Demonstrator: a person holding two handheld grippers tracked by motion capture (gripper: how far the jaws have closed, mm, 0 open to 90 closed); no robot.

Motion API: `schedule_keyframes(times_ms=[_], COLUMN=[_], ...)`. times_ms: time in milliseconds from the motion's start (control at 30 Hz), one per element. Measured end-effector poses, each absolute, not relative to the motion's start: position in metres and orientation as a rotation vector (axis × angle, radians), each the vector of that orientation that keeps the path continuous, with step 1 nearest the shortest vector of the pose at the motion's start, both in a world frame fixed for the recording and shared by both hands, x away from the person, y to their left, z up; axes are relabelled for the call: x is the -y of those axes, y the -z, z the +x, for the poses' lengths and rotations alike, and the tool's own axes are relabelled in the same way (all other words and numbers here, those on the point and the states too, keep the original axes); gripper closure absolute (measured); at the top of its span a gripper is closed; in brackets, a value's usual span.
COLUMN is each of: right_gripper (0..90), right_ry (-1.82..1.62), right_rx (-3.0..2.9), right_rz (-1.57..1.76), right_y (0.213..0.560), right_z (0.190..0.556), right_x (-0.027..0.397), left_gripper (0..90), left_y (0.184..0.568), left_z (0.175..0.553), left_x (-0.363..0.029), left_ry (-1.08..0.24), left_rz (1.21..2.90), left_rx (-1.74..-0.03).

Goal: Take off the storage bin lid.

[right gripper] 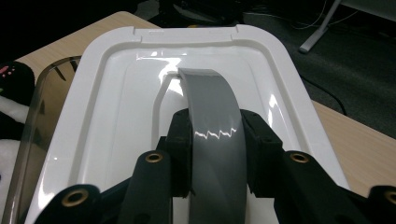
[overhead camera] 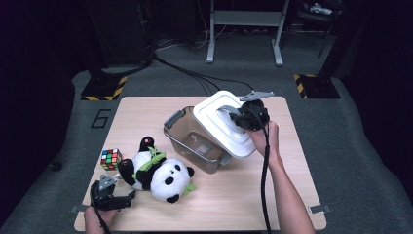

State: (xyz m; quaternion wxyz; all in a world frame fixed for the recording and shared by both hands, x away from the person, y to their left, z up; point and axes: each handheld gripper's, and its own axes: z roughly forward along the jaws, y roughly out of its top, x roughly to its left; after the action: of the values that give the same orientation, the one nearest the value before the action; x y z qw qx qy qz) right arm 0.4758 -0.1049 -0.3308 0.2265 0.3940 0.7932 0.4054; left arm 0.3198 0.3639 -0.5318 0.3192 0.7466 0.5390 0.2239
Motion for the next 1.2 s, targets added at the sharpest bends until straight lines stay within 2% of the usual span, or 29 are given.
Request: schedule_keyframes(times_ms=[1200], right_gripper=[66.7], right_ry=[-1.053], right_rx=[-2.012], right_rz=[1.268], right_y=[0.339], right_z=[0.47], right_x=[0.178], left_gripper=[0.0], left_y=[0.532], left_z=[0.32], left_x=[-0.364], left_ry=[-0.589], left_rz=[1.962], left_rx=[-1.417])
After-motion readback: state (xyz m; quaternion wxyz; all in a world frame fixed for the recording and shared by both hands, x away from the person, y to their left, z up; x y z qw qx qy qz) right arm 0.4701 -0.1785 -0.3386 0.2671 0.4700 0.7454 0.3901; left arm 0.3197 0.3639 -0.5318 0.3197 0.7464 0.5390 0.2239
